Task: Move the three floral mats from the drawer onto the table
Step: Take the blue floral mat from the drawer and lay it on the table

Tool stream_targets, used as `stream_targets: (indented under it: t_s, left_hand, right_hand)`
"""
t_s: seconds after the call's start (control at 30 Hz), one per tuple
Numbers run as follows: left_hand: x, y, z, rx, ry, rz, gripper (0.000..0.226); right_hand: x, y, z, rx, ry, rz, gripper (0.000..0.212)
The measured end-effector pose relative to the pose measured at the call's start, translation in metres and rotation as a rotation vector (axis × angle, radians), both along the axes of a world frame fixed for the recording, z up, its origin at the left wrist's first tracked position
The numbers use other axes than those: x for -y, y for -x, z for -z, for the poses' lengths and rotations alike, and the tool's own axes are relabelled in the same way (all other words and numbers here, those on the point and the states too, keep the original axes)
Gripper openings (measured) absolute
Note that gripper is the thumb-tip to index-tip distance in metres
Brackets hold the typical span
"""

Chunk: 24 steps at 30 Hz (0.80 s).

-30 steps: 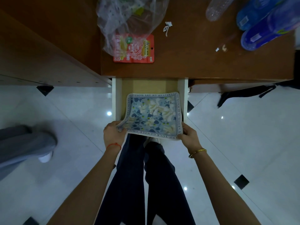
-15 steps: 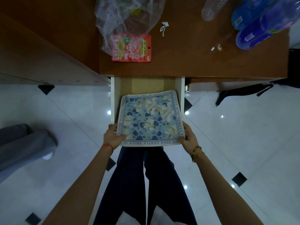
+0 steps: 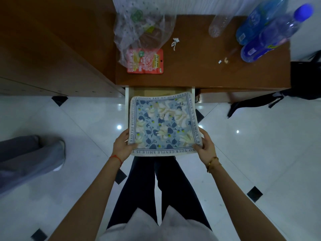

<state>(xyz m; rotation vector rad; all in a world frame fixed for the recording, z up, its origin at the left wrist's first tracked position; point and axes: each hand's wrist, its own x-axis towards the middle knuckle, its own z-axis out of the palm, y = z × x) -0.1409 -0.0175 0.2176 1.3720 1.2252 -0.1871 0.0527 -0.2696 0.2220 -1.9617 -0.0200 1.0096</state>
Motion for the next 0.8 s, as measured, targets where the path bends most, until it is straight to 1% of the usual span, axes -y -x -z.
stream_targets:
  t_s: [0.17,0.4,0.57,0.7,0.8]
  left_hand:
    - [0.009,0.0,-0.067,0.087,-0.038,-0.01,0.066]
    - [0.016,-0.002,-0.148,0.2,-0.106,0.052,0.067]
    - [0.016,-0.009,-0.194,0.289,-0.152,0.131,0.066]
    - [0.013,-0.024,-0.224,0.349,-0.135,0.176,0.066]
    - [0.011,-0.041,-0.244,0.396,-0.133,0.272,0.066]
  right_hand:
    - [0.012,0.01,-0.059,0.027,0.0,0.051,0.066]
    - [0.027,0.02,-0.141,0.111,-0.122,0.165,0.064]
    - [0.033,0.025,-0.184,0.169,-0.186,0.246,0.058]
    - [0.04,0.033,-0.212,0.213,-0.228,0.327,0.056]
    - [0.049,0.046,-0.231,0.263,-0.255,0.425,0.057]
